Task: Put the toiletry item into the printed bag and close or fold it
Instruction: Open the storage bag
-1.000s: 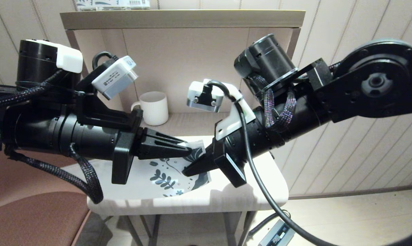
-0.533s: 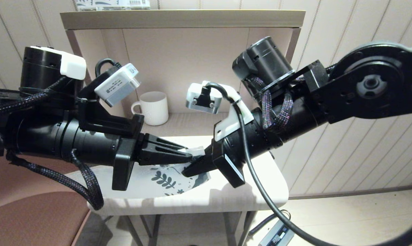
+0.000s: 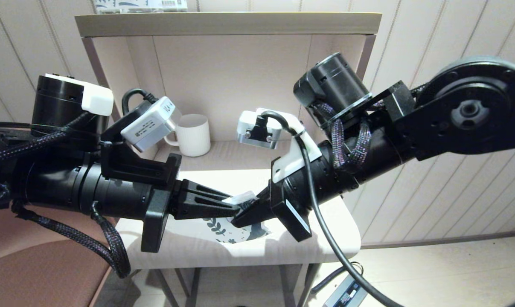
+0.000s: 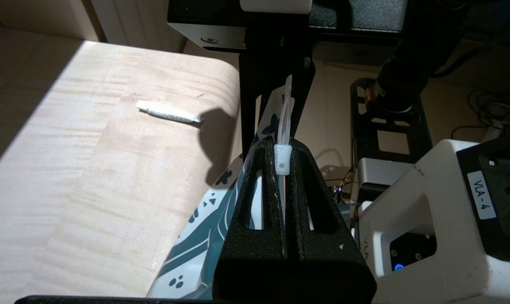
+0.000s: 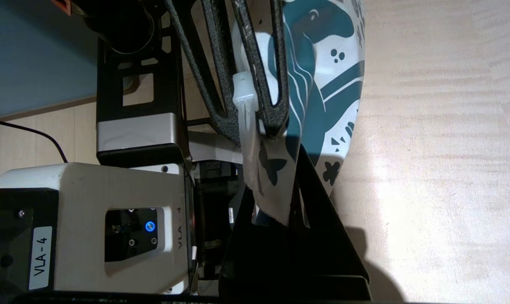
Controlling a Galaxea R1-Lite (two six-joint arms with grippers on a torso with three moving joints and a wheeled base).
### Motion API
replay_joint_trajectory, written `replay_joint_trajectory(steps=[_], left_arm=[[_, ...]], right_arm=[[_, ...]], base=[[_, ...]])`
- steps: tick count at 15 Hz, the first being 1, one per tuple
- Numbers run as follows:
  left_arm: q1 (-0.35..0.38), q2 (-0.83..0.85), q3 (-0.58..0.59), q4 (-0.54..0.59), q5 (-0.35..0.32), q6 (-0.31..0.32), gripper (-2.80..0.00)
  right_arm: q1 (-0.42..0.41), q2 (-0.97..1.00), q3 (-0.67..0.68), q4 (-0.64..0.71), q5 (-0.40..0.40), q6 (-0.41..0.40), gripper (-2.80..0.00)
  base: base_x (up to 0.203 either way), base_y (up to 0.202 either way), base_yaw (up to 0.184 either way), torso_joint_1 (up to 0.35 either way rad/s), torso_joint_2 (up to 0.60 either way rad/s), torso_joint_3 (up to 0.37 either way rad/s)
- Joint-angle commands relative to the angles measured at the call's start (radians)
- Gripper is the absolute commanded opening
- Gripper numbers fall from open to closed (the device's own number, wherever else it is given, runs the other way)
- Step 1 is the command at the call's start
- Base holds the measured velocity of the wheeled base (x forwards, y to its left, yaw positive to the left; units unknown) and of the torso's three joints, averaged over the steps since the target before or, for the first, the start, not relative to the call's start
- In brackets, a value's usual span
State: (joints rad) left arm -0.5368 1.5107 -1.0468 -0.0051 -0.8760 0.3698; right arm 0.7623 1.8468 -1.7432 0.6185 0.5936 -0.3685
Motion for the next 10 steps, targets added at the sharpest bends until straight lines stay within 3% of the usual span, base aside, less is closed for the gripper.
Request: replay_joint_trajectory(steps=[1,10], left_arm=[[0.004,-0.003,-0.004,-0.001,-0.005,0.001,-2.80],[0.044,0.015,-0.004,-0.001,-0.005,0.004,-2.80]], right_arm=[[0.000,-0.016,0.008,0.004,0.003,-0.003,-2.80],[0.000,-0.050,0.022,0.004,0.003,-0.003,-2.80]], base=[[0.000,0.000,0.000,0.000,0.00,0.000],[0.000,0.000,0.000,0.000,0.00,0.000]])
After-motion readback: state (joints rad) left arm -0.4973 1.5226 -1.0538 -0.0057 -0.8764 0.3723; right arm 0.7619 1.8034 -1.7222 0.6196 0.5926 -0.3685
